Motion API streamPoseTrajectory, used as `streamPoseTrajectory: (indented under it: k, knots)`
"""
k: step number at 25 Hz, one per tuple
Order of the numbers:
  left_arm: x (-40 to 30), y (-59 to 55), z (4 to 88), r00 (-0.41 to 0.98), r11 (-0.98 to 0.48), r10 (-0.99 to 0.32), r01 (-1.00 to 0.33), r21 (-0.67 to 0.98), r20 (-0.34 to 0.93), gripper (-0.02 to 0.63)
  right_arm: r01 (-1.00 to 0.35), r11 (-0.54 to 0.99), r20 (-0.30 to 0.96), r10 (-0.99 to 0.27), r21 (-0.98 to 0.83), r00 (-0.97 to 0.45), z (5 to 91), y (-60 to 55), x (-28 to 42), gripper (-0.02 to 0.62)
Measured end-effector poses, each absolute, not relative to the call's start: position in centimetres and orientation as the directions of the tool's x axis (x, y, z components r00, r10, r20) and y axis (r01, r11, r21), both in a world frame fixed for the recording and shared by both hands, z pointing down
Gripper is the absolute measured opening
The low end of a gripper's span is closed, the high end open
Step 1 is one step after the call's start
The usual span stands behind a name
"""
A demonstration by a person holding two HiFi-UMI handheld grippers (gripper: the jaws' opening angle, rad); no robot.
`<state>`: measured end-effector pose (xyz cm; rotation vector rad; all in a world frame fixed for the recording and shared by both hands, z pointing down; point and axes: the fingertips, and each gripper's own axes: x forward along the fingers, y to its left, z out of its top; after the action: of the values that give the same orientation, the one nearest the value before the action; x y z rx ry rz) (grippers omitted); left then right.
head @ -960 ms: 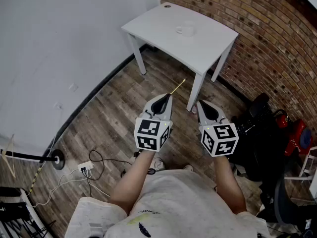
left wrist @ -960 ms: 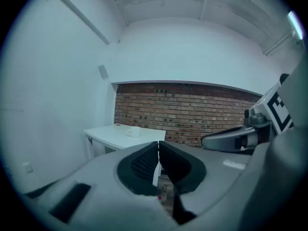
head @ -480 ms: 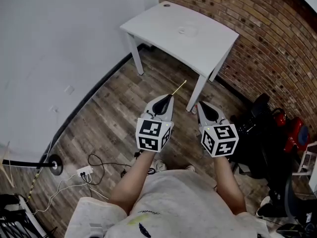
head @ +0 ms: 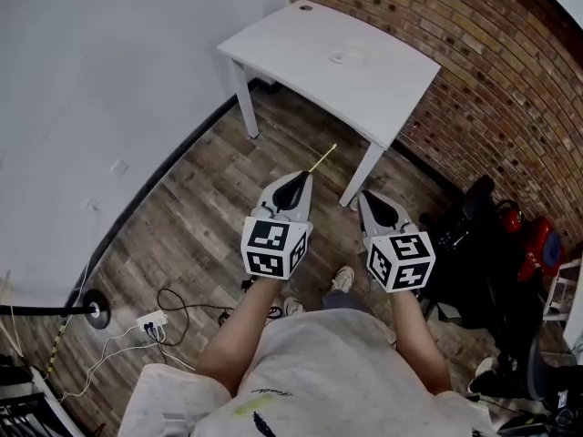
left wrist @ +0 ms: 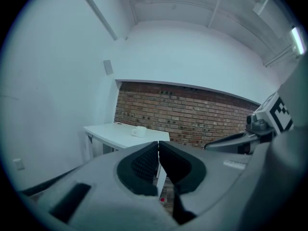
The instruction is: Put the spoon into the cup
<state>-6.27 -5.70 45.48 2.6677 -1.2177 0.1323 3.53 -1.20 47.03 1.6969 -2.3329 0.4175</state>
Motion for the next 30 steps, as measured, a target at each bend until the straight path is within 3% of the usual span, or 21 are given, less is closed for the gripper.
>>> streamPoseTrajectory:
  k: [30]
  knots:
    - [6.7,-27.0,45.7,0.593,-0.596,-0.767,-0.8,0.071,0.246,0.006,-0.919,0.356,0.287,-0.874,-0.171,-0.392,46.4,-24.6,17.3,0.011]
